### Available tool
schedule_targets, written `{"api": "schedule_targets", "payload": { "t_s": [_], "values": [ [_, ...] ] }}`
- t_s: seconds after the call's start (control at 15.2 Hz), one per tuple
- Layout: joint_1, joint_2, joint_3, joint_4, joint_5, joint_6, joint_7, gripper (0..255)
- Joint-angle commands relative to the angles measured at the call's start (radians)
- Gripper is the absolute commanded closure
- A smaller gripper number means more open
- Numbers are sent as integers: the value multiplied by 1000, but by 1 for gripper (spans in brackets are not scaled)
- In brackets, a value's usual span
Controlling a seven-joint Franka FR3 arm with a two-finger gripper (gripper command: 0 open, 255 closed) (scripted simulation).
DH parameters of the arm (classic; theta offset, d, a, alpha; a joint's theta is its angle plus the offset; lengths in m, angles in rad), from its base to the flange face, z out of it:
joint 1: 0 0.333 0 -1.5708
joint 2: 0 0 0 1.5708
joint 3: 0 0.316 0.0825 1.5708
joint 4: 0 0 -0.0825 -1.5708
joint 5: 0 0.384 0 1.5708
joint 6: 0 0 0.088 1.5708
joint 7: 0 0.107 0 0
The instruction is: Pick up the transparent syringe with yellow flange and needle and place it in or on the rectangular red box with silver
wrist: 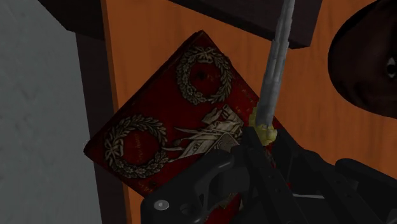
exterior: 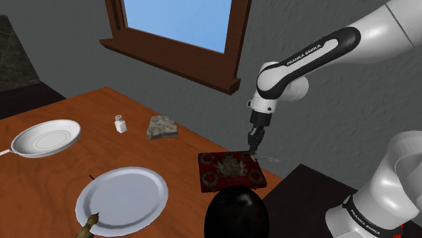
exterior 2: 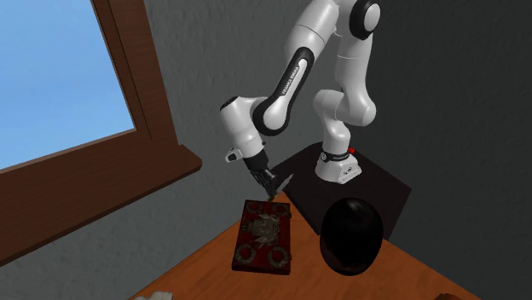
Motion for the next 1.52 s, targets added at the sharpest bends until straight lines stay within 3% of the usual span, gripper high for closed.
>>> {"api": "schedule_targets", "payload": {
  "t_s": [0.0, 0.33, 0.92, 1.39, 1.45],
  "values": [
    [16, 69, 14, 73, 28, -3, 10, 255],
    [34, 214, 40, 247, 65, -27, 38, 255],
    [28, 317, 57, 244, 126, 63, -30, 255],
    [28, 317, 57, 244, 125, 63, -30, 255],
    [28, 317, 57, 244, 125, 63, -30, 0]
  ]
}}
